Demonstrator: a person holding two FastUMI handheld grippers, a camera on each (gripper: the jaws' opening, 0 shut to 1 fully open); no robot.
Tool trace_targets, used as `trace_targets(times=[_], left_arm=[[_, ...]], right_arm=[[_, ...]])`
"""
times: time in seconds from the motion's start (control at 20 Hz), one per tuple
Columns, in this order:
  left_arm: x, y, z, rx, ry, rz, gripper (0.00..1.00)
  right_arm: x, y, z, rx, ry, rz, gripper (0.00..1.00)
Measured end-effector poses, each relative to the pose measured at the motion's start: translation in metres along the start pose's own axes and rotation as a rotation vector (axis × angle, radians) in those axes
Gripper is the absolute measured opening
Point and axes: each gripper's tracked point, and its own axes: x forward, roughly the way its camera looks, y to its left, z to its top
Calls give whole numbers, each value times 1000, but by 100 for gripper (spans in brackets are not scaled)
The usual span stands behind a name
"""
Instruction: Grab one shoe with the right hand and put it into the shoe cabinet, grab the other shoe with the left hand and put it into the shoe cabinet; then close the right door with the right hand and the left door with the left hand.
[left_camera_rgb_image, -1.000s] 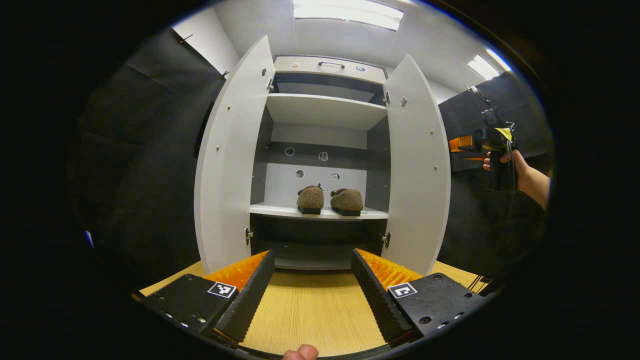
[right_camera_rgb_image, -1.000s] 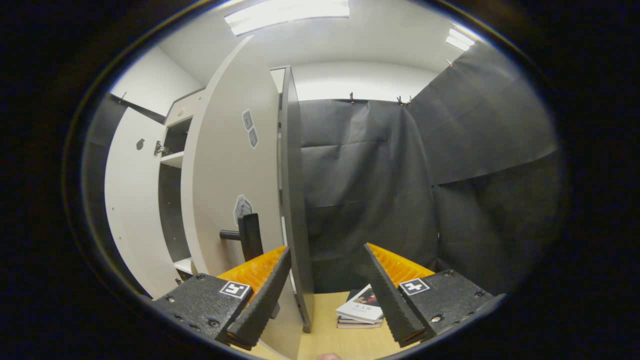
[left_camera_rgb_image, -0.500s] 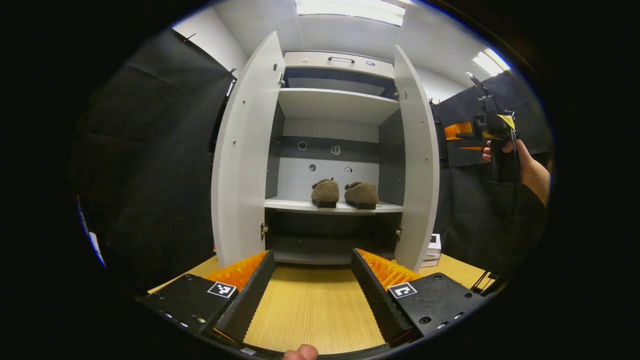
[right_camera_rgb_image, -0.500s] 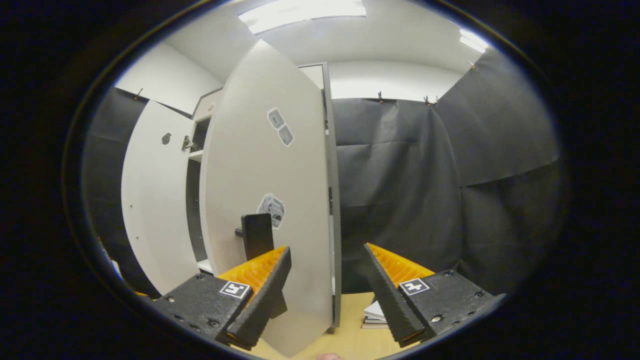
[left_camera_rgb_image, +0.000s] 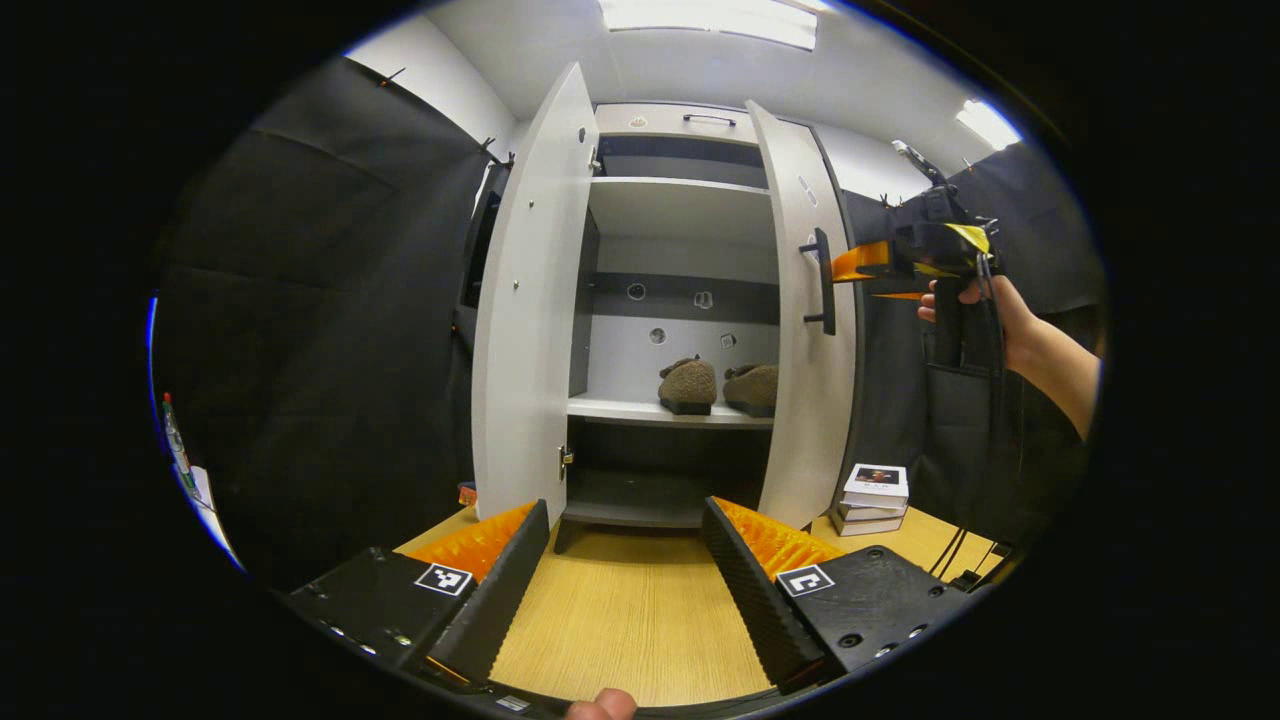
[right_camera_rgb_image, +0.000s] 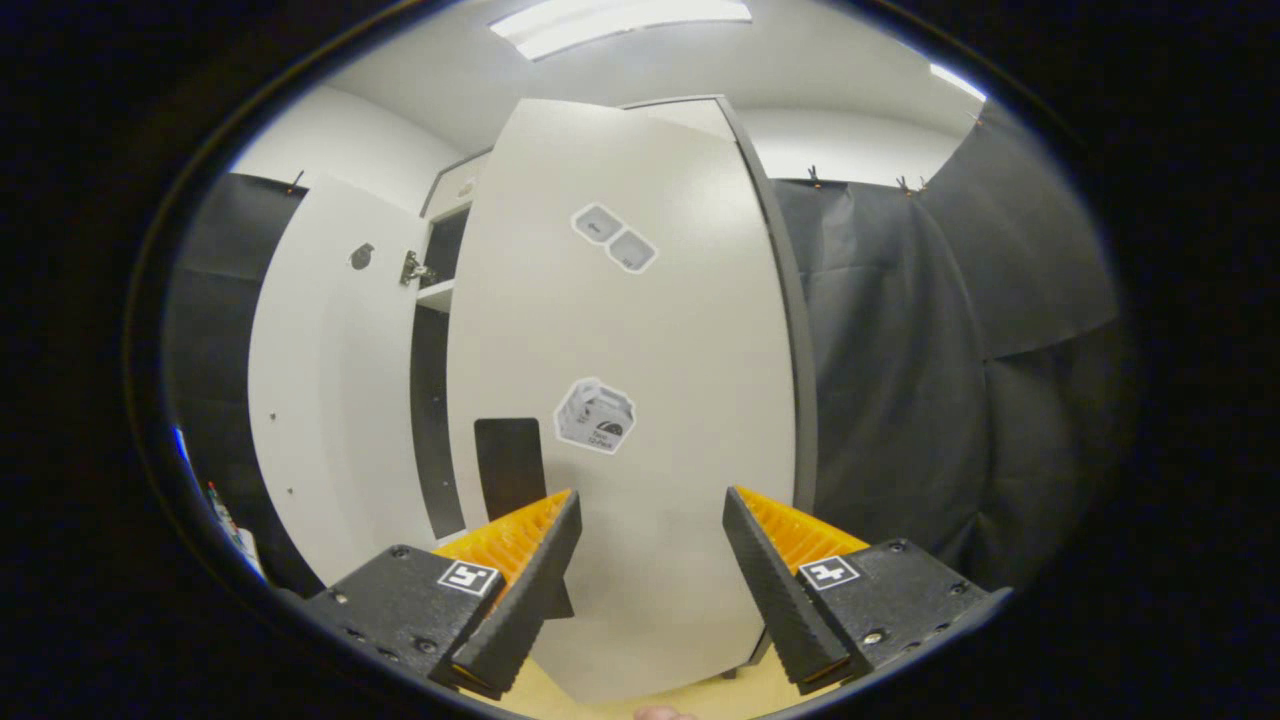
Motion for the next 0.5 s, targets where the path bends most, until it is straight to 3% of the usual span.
trace_targets(times=[0.2, 0.25, 0.45, 0.5], left_arm=[[2, 7, 0, 2, 2, 10, 95], [1, 9, 0, 3, -1, 13, 95], [3, 4, 2, -8, -6, 4, 95], [3, 3, 2, -7, -6, -1, 95]], right_arm=[[-2, -8, 0, -13, -12, -29, 95], [-7, -10, 0, -12, -13, -36, 99], [-39, -11, 6, -43, -32, -51, 94], [-50, -11, 6, -60, -37, -71, 96]])
